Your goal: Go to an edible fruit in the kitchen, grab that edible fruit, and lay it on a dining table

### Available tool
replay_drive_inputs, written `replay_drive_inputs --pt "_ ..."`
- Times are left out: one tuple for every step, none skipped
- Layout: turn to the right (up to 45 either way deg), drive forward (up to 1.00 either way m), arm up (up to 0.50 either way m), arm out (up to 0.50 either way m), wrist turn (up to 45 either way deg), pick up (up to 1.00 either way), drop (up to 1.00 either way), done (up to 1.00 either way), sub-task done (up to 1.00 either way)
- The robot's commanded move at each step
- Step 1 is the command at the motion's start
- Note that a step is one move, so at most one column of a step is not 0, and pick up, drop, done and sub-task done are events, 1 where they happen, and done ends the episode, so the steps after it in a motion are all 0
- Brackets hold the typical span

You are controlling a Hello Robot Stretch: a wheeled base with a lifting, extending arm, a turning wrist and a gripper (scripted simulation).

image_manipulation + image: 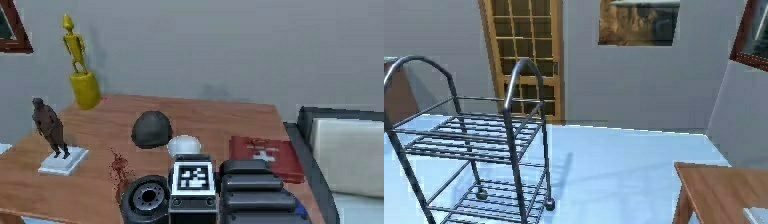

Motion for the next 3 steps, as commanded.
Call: replay_drive_inputs --pt "-39.0 0.00 0.00 0.00 0.0 0.00 0.00 0.00 0.00" --pt "45.0 0.00 0.00 0.00 0.0 0.00 0.00 0.00 0.00" --pt "45.0 0.00 0.00 0.00 0.0 0.00 0.00 0.00 0.00"
